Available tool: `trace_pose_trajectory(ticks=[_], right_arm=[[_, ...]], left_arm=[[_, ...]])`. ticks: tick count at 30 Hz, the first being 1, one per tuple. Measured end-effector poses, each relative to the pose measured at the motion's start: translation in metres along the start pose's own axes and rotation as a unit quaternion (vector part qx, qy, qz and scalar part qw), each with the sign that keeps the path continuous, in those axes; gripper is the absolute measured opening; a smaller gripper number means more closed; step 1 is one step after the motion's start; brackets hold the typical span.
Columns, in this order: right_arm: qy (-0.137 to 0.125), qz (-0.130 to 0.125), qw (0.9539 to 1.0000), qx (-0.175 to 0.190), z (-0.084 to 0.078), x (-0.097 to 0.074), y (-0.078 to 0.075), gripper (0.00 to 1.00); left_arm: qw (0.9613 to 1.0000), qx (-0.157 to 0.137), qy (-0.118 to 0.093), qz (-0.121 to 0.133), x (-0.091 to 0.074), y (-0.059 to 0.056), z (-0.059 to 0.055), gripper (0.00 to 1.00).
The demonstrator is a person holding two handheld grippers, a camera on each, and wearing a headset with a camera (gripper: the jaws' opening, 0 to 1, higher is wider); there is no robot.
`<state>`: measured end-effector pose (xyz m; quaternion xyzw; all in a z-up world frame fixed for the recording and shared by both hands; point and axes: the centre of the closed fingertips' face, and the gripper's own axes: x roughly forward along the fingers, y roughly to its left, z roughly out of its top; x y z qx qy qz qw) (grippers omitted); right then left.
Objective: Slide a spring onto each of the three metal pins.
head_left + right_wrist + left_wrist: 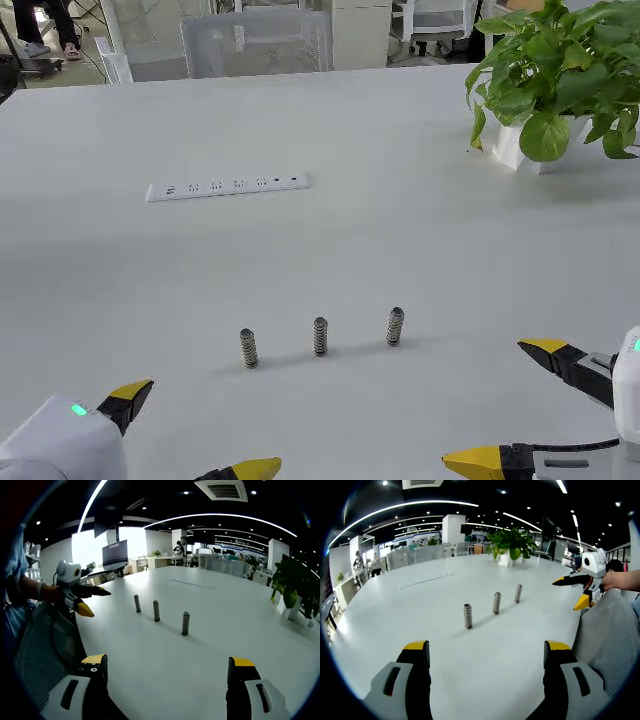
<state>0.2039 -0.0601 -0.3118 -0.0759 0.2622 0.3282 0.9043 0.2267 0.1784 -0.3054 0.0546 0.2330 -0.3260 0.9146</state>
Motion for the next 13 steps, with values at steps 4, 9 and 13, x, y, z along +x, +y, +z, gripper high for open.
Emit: trace_pose_trajectory(ticks=[4,9,13], right_arm=[[-0.001,0.005,1.0000,0.005,-0.0008,-0.0003,0.0012,0.99],[0.005,0.006,1.0000,0.002,-0.0032,0.0003,0.0021,0.99],[0.010,0.009,0.9999,0.001,-0.0053,0.0014,0.0032,0.99]], left_arm=[[1.0000,0.001,-0.001,-0.003,0.0002,-0.0018,0.0004,0.93],[1.0000,0.004,0.003,-0.008,0.0011,-0.0045,-0.0013,0.93],[0.9999,0.006,0.006,-0.011,0.0019,-0.0059,-0.0019,0.93]])
